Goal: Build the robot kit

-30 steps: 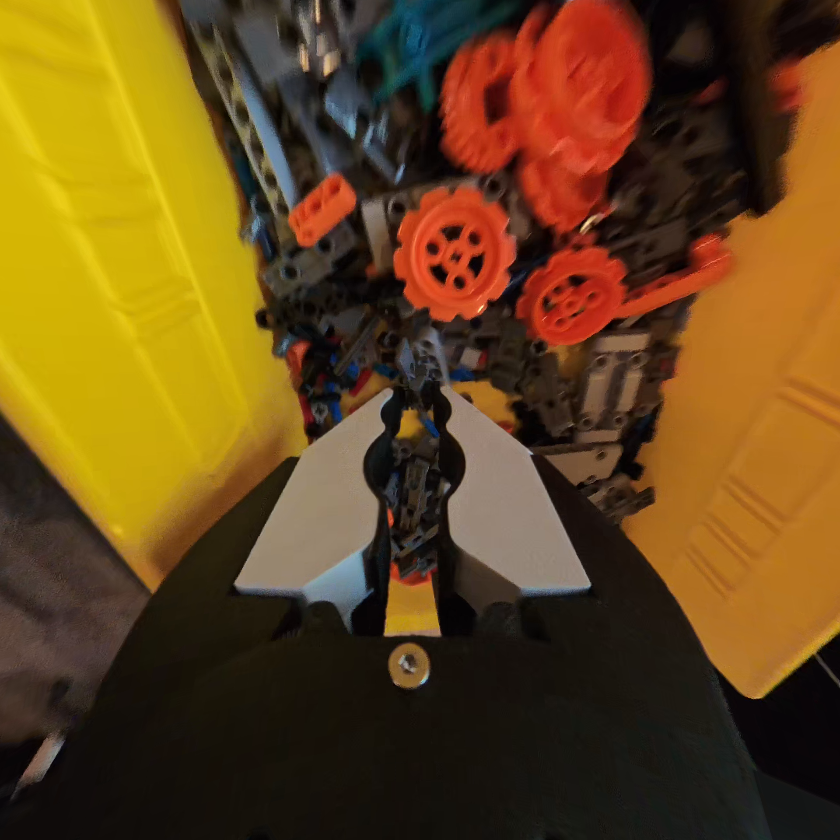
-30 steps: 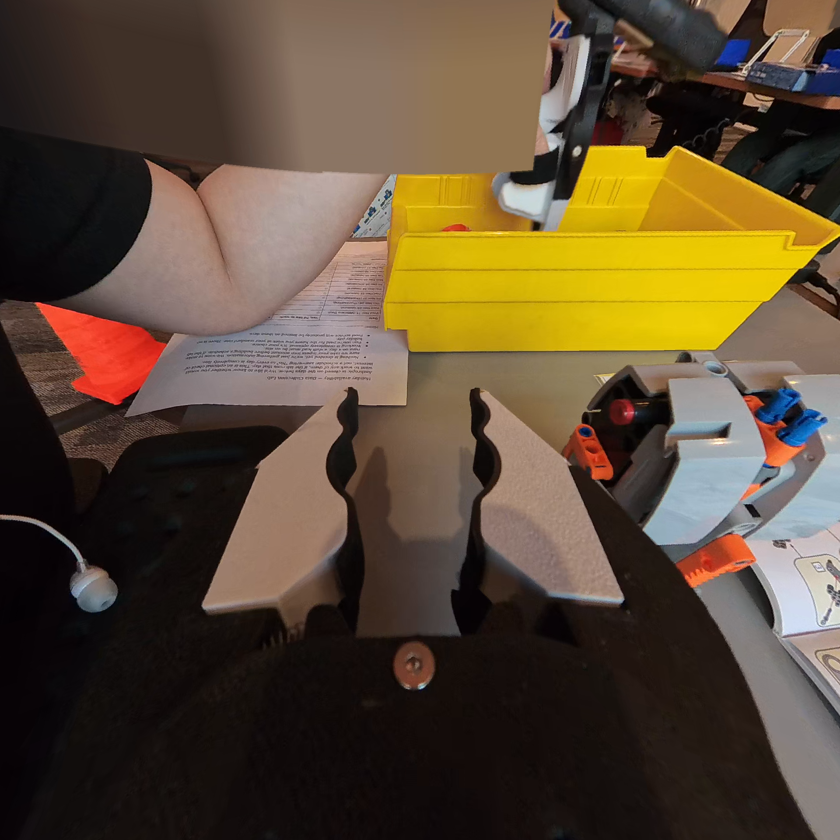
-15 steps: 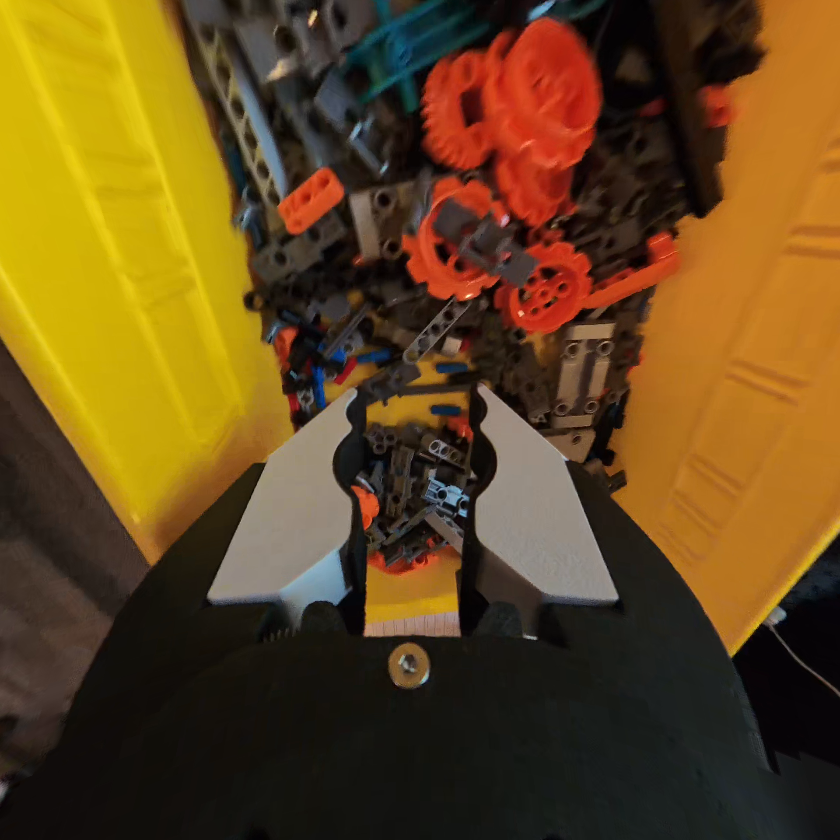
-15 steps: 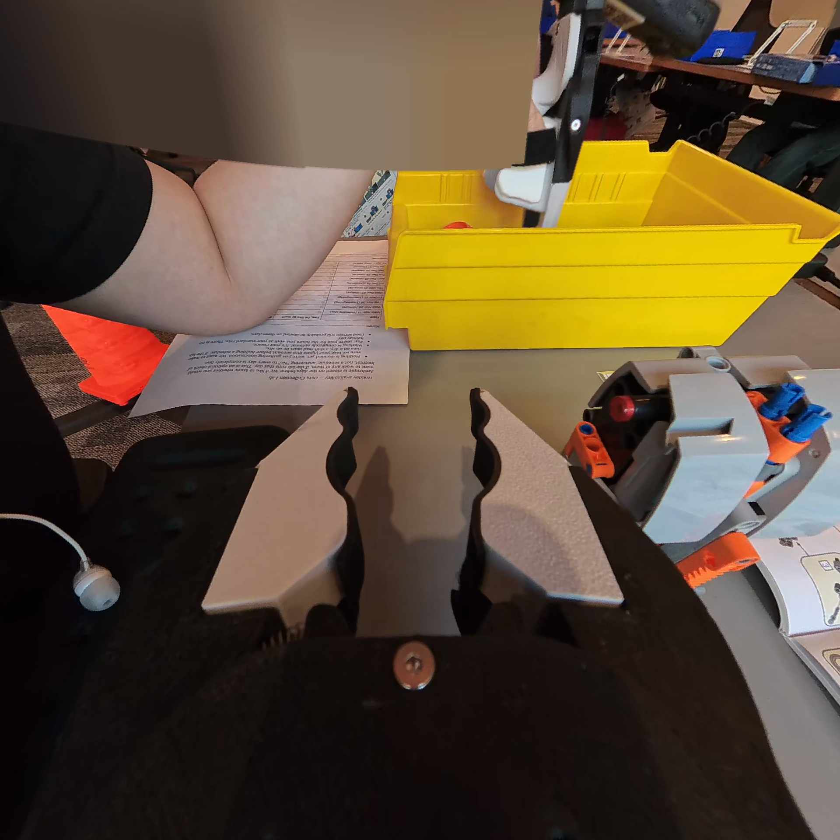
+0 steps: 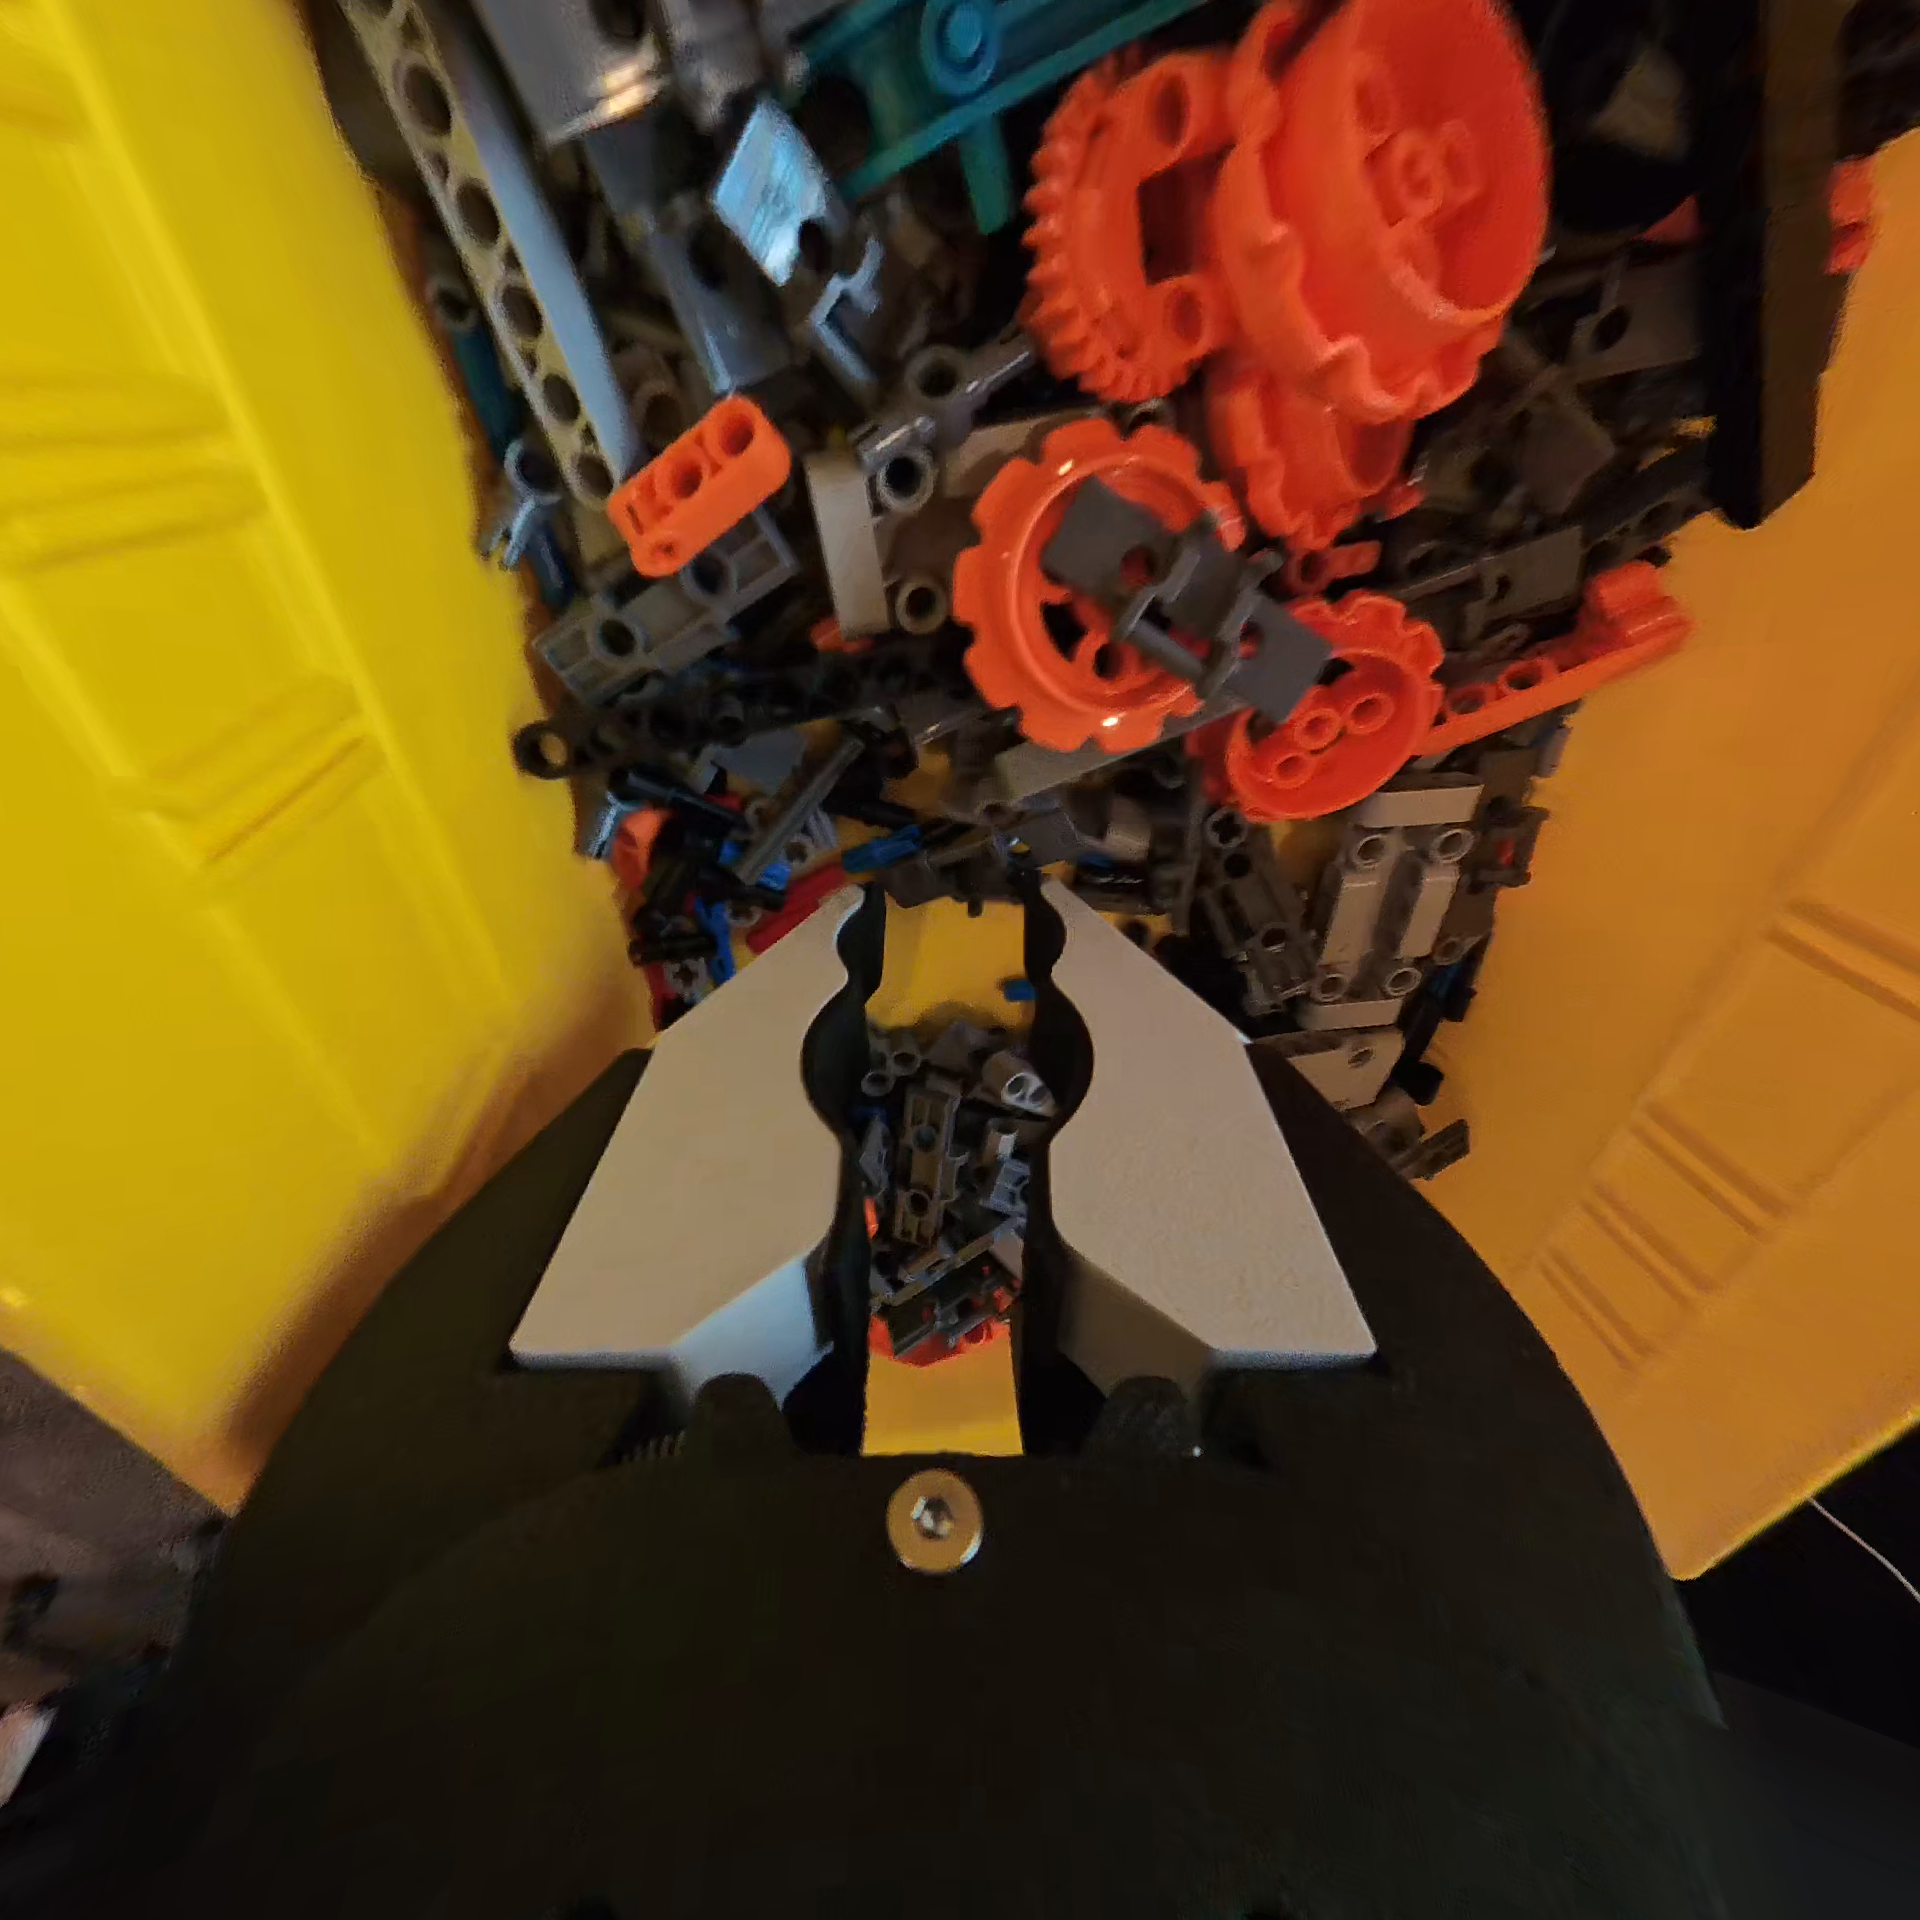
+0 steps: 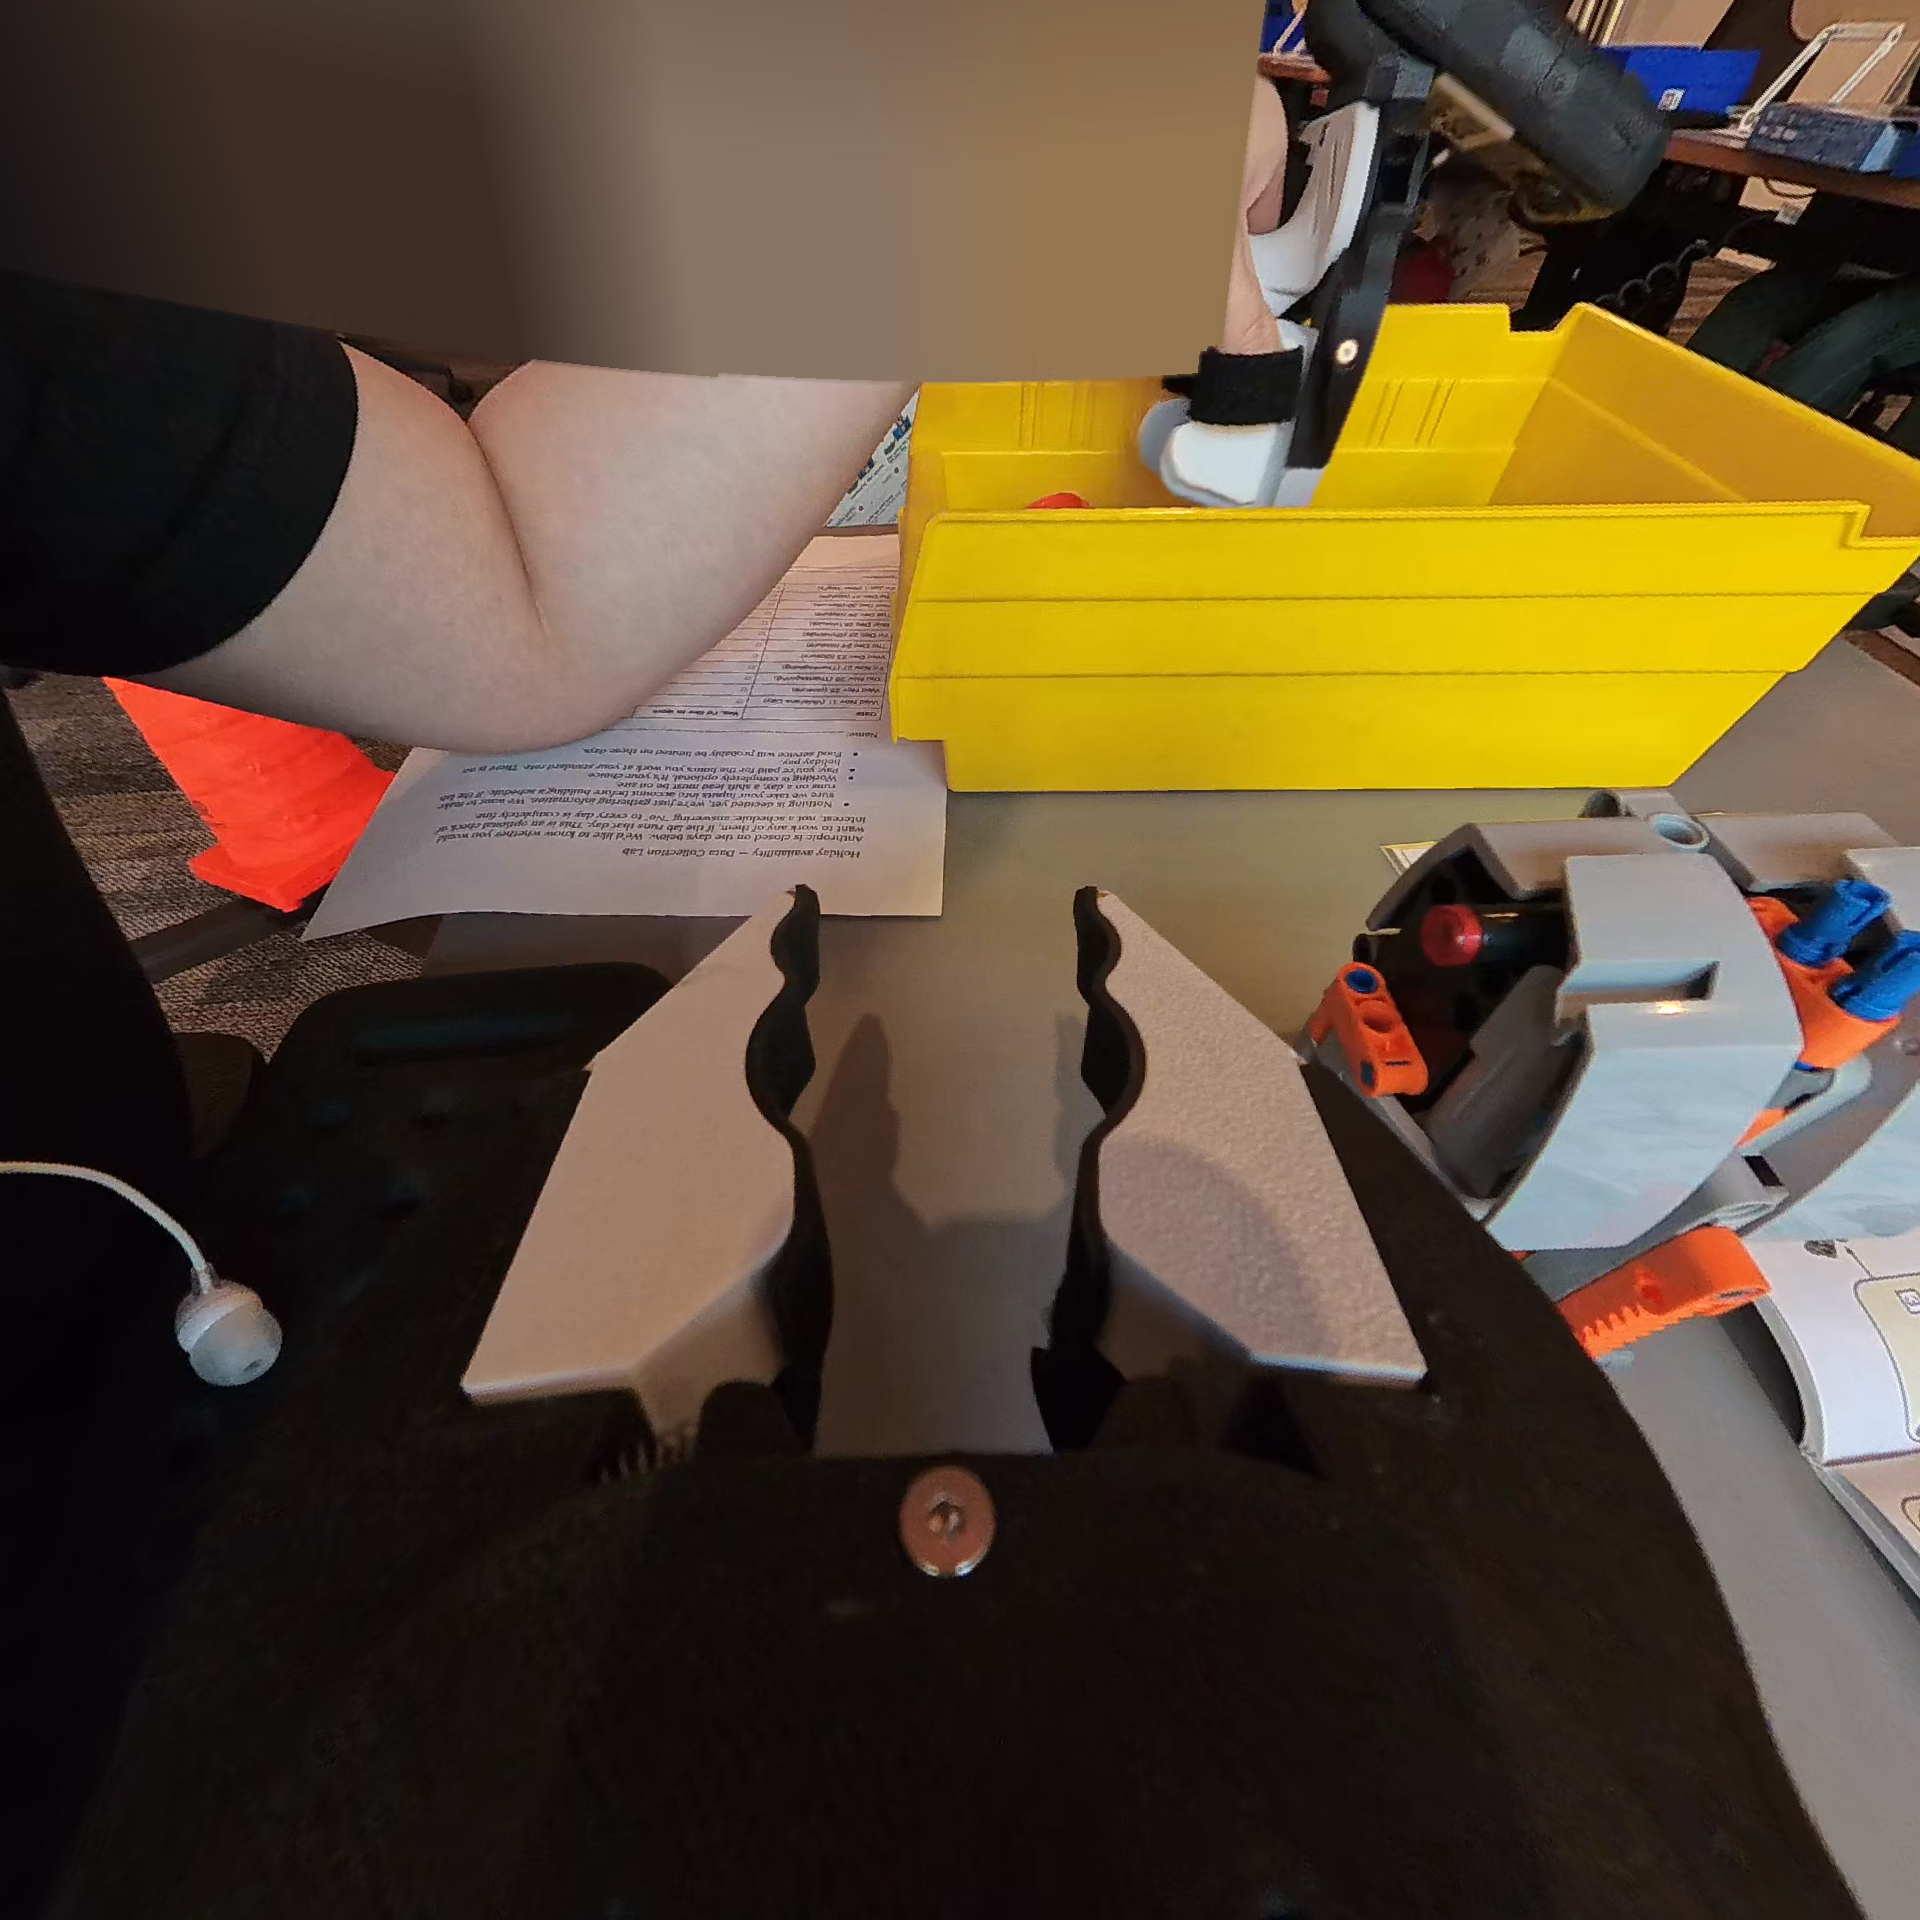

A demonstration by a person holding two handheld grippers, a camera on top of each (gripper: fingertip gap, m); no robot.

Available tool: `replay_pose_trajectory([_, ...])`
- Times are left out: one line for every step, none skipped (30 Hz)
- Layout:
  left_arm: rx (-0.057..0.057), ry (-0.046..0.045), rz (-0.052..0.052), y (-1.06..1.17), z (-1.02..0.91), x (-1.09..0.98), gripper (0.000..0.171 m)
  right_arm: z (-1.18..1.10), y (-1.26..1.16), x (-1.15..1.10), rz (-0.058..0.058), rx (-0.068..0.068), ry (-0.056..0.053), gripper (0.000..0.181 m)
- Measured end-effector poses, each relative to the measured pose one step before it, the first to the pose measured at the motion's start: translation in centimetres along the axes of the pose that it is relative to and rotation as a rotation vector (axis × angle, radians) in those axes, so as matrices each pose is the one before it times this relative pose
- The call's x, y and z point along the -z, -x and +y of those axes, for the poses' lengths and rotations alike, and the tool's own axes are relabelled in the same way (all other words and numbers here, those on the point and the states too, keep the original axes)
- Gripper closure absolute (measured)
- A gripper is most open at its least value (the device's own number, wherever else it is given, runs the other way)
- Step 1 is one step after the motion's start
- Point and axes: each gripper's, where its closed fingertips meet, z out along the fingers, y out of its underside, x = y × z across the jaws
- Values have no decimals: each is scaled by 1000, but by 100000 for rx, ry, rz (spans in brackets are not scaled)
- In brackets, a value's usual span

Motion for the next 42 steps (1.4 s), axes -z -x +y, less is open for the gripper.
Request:
replay_pose_trajectory([-985, -2681, 1833, -424, -506, 240, 147, 19, 17, -25, -155, -157, 48, 133])
replay_pose_trajectory([-1164, -3435, 1445, -401, -651, 297, 147, 35, 11, -15, -105, -35, 159, 133])
replay_pose_trajectory([-1429, -4092, 1177, -377, -771, 320, 147, 36, 4, -29, -27, 115, 202, 133])
replay_pose_trajectory([-1675, -4187, 1419, -424, -810, 317, 147, 29, 5, -6, 44, 172, 170, 133])
replay_pose_trajectory([-1780, -3832, 1801, -483, -716, 282, 147, 17, 8, -12, 26, 167, 84, 133])
replay_pose_trajectory([-1015, -3016, 1484, -408, -528, 224, 147, 20, 7, -14, -43, 51, 114, 133])
replay_pose_trajectory([412, -1458, 438, -163, -202, 197, 140, 34, 7, -16, -63, -54, 153, 133])
replay_pose_trajectory([1451, 733, -1111, 145, 265, 165, 130, 29, 7, -11, -85, -44, 94, 133])
replay_pose_trajectory([1773, 2726, -2755, 462, 668, 92, 128, 17, 8, -9, -101, -27, 77, 133])
replay_pose_trajectory([1668, 3797, -4055, 702, 846, -26, 126, -10, 3, 11, -33, -6, -23, 133])
replay_pose_trajectory([1577, 3994, -4694, 848, 817, -116, 122, -11, 11, 4, -23, 5, -107, 133])
replay_pose_trajectory([1712, 3188, -4614, 881, 596, -179, 122, -16, 21, 1, -66, -30, -50, 133])
replay_pose_trajectory([2066, 1832, -3705, 784, 297, -183, 124, 6, 20, -5, -110, -33, 62, 133])
replay_pose_trajectory([2182, 1040, -2442, 592, 127, -152, 125, 29, 24, -7, -103, 65, 178, 133])
replay_pose_trajectory([1361, 455, -1361, 383, 3, -109, 126, 39, 14, -9, 0, 162, 261, 133])
replay_pose_trajectory([8, 158, -888, 203, -15, -97, 132, 15, 28, -2, -20, 259, 130, 133])
replay_pose_trajectory([-1097, 1256, -1727, 190, 177, -159, 136, 9, 37, -16, -162, 161, 120, 133])
replay_pose_trajectory([-1714, 3220, -1889, 82, 487, -311, 136, 35, 57, -28, -268, -26, 196, 133])
replay_pose_trajectory([-1473, 4037, -691, -157, 575, -427, 133, 30, 61, -30, -290, -40, 161, 134])
replay_pose_trajectory([-1056, 2981, -1140, -109, 319, -338, 122, 44, 47, -31, -221, 24, 195, 134])
replay_pose_trajectory([-969, 1134, -2345, 106, 17, -100, 120, 48, 56, -20, -254, 91, 285, 134])
replay_pose_trajectory([-548, 37, -951, 3, -75, -7, 119, 53, 41, -34, -211, 133, 371, 134])
replay_pose_trajectory([-307, -188, 1800, -272, -26, -18, 121, 42, 27, -13, -47, 230, 310, 134])
replay_pose_trajectory([-470, -40, 4370, -602, 50, -15, 130, 15, 20, -2, 27, 276, 139, 134])
replay_pose_trajectory([-244, -319, 4103, -534, -2, 45, 140, -12, 14, 0, 69, 241, -13, 134])
replay_pose_trajectory([273, -938, 2535, -312, -96, 129, 141, -26, 23, -8, -14, 148, -104, 135])
replay_pose_trajectory([341, -1450, 2734, -399, -192, 186, 145, 21, 20, -22, -150, -65, 66, 135])
replay_pose_trajectory([-243, -1845, 2673, -458, -277, 203, 148, 64, 29, -51, -253, -190, 241, 135])
replay_pose_trajectory([-781, -1785, 1505, -327, -278, 204, 151, 81, 32, -41, -244, -118, 360, 135])
replay_pose_trajectory([-732, -1196, -764, 6, -149, 210, 154, 72, 26, -42, -123, 31, 383, 135])
replay_pose_trajectory([-395, -698, -2500, 313, -44, 239, 154, 34, 15, -27, -9, 186, 190, 135])
replay_pose_trajectory([-5, -902, -2824, 408, -36, 273, 153, 5, 8, -9, 53, 245, 68, 135])
replay_pose_trajectory([380, -1743, -2005, 340, -189, 318, 151, 3, 23, -2, -11, 143, 35, 135])
replay_pose_trajectory([554, -3050, -688, 199, -432, 369, 149, -1, 13, 0, -80, -22, -5, 135])
replay_pose_trajectory([632, -4315, 462, 39, -674, 435, 145, 4, 21, -15, -147, -124, -12, 135])
replay_pose_trajectory([738, -4640, 1769, -175, -729, 455, 140, 0, 24, -8, -104, -103, 20, 135])
replay_pose_trajectory([646, -3987, 3603, -494, -583, 419, 136, 13, 5, -9, -28, 16, 51, 135])
replay_pose_trajectory([262, -2686, 4760, -729, -331, 315, 135, 20, 7, -4, -4, 78, 92, 135])
replay_pose_trajectory([-241, -847, 3928, -650, -58, 131, 133, 10, 3, -2, -32, 44, 98, 135])
replay_pose_trajectory([-687, 1023, 1654, -325, 196, -77, 128, 8, 21, -19, -114, -18, 39, 135])
replay_pose_trajectory([-953, 2306, -473, -4, 327, -266, 121, 13, 24, -18, -169, -94, 76, 135])
replay_pose_trajectory([-861, 2515, -1096, 86, 279, -371, 112, 42, 27, -27, -181, -83, 170, 135])
